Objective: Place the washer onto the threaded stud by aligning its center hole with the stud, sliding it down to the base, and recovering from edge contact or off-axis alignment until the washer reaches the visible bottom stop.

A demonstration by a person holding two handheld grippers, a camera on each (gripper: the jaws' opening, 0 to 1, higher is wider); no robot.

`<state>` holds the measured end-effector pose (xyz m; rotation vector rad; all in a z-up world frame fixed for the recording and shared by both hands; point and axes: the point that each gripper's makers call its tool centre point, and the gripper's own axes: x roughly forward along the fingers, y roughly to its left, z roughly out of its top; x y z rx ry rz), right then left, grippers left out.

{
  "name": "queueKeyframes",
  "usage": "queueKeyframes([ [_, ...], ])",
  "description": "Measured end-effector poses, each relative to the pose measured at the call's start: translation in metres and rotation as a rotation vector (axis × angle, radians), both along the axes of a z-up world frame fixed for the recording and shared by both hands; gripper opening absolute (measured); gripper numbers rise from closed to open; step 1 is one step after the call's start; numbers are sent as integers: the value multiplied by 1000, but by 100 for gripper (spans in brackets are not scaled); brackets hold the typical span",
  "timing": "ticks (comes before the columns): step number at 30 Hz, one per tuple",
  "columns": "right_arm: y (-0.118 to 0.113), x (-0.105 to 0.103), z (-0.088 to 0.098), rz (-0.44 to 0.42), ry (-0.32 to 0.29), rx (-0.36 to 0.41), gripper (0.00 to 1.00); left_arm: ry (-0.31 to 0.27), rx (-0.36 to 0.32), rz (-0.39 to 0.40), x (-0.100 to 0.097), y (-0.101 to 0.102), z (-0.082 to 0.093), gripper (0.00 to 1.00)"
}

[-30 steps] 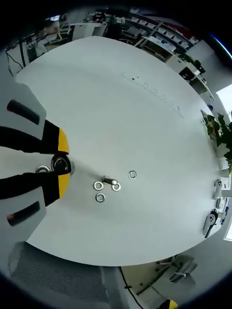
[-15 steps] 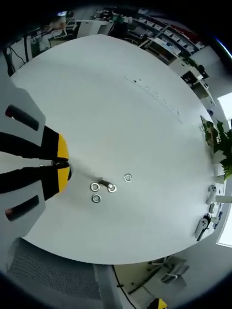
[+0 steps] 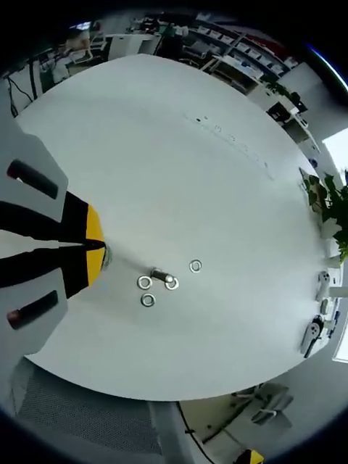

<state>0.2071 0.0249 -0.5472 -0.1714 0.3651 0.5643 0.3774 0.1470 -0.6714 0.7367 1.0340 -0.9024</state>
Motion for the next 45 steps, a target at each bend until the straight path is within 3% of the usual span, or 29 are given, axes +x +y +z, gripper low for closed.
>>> queueKeyframes([
  [5,0,0,0,-2,1,0,54,-8,-5,-32,-3,-5,5,0],
  [9,0,1,0,-2,-1,0,54,13,25,-44,-7,-2,-6,0],
  [11,0,1,0,-3,2,0,54,-17,25,-62,-6,-5,-3,0],
  [17,-1,1,0,-4,1,-1,54,-17,40,-106,-13,-9,-1,0],
  [29,1,0,-1,3,4,1,54,-24,-27,14,-2,7,11,4],
  [38,3,-1,-1,16,4,-1,54,-15,-39,84,-18,33,6,8],
  [45,4,-2,-2,23,8,-6,54,32,-28,124,-32,46,-8,12],
])
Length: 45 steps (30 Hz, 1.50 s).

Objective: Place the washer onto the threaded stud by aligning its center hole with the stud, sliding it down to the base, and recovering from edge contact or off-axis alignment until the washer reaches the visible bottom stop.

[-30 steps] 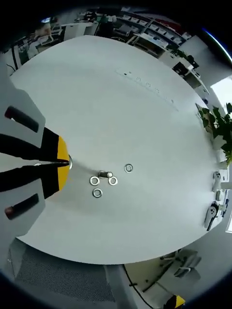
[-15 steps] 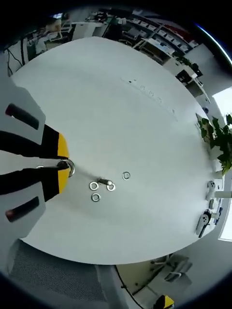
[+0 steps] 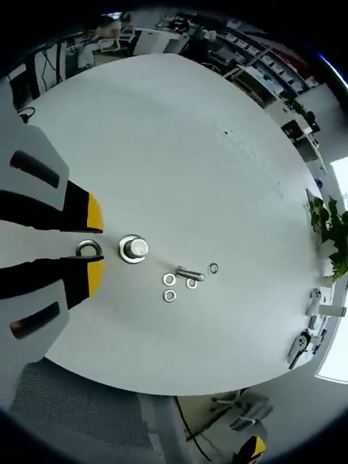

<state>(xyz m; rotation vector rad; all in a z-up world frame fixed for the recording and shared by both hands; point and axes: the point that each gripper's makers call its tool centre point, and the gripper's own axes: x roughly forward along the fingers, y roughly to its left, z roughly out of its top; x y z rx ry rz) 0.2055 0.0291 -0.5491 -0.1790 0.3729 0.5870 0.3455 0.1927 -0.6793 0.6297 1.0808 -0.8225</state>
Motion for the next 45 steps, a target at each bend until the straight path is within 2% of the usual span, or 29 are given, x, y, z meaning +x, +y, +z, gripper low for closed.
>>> queueKeyframes([
  [9,1,0,-2,7,8,-7,54,67,17,25,-18,9,-22,15],
  [18,0,0,-2,3,10,-6,54,102,34,35,-23,12,-38,17],
  [21,0,0,-2,1,11,-5,54,98,47,42,-21,14,-42,22],
  [37,-1,0,-3,-2,17,-4,54,116,68,46,-14,11,-57,24],
  [45,-1,1,-4,-4,18,-4,54,124,87,23,-16,8,-62,25],
])
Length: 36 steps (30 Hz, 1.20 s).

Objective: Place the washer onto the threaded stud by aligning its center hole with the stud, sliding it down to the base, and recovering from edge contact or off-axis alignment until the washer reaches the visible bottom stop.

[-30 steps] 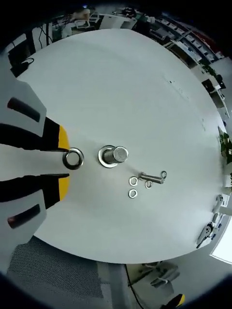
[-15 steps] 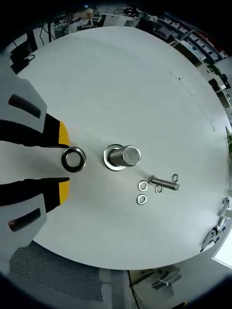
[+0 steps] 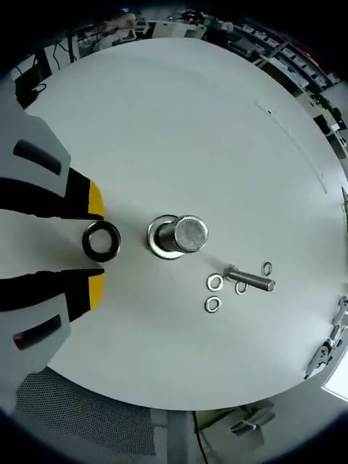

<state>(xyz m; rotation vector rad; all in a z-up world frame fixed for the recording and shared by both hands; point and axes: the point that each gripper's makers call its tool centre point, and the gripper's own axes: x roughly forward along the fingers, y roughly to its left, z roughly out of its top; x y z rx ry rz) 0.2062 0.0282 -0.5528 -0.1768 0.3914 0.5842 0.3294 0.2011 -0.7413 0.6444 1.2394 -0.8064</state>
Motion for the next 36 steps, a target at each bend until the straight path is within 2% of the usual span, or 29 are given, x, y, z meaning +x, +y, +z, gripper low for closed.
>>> queueKeyframes([
  [18,1,-1,1,2,1,5,54,9,22,-71,1,0,-2,27],
  [25,1,-1,0,0,2,4,54,12,15,-74,2,1,-2,27],
  [33,1,-1,1,-1,1,5,54,13,37,-69,3,1,-2,25],
  [36,1,-1,0,2,2,3,54,18,53,-80,0,0,-2,21],
])
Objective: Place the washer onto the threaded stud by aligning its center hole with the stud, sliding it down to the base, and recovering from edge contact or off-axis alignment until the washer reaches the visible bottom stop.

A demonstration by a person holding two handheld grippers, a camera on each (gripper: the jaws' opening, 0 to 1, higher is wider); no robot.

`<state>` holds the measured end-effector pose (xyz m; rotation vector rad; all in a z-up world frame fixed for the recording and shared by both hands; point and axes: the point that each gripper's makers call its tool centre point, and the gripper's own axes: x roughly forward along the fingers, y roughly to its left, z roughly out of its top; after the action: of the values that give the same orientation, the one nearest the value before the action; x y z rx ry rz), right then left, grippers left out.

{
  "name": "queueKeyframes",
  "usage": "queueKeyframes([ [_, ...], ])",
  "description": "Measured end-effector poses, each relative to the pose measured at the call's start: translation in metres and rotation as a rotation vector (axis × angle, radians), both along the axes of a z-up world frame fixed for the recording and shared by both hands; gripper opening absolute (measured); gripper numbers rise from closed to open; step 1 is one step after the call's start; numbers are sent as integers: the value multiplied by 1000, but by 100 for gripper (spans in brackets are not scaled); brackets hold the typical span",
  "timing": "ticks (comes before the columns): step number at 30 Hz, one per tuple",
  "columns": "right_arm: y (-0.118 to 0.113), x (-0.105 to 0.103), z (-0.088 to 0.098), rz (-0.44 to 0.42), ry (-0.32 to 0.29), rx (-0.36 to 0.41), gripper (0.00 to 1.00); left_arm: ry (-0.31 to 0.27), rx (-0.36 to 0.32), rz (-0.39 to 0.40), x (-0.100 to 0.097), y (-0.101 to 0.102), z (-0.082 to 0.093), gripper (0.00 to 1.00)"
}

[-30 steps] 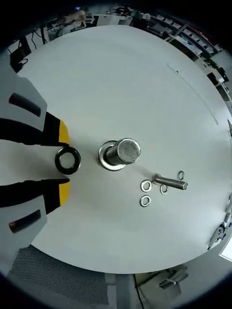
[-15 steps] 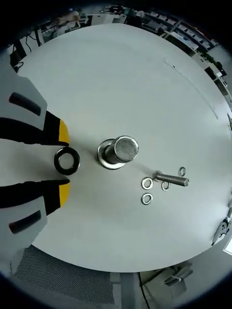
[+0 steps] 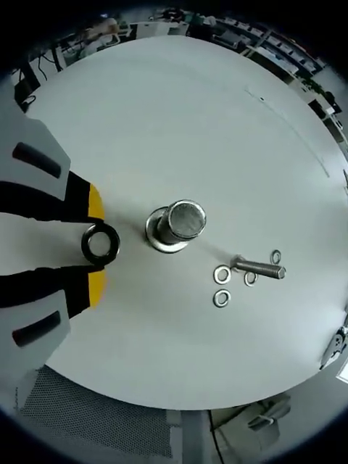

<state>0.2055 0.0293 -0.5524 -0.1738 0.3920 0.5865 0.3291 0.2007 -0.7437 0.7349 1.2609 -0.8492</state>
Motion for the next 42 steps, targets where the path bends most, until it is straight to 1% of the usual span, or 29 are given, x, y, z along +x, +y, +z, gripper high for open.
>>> queueKeyframes([
  [2,0,0,0,-1,-2,0,54,1,0,13,0,1,0,21],
  [10,-1,0,0,-4,-2,3,54,-4,0,20,0,1,-1,20],
  [15,-1,0,0,-3,-3,3,54,-7,-11,47,1,1,-1,19],
  [18,-1,0,0,-4,-2,4,54,-13,-16,39,1,0,-1,19],
  [25,-1,0,0,-6,0,4,54,-6,-17,55,2,1,0,19],
  [29,-1,0,0,-7,-2,6,54,-4,-6,44,-1,5,0,19],
  [30,-1,0,0,-7,-2,5,54,-4,-4,51,-1,6,1,19],
  [31,-2,0,0,-7,-2,5,54,-2,-25,76,1,5,3,19],
  [33,-1,0,0,-5,0,3,54,-8,-42,92,4,4,8,19],
  [37,-1,0,-1,-1,1,-1,54,-18,-44,84,5,5,15,19],
  [42,0,0,-1,0,3,-3,54,-34,-63,57,3,2,25,19],
])
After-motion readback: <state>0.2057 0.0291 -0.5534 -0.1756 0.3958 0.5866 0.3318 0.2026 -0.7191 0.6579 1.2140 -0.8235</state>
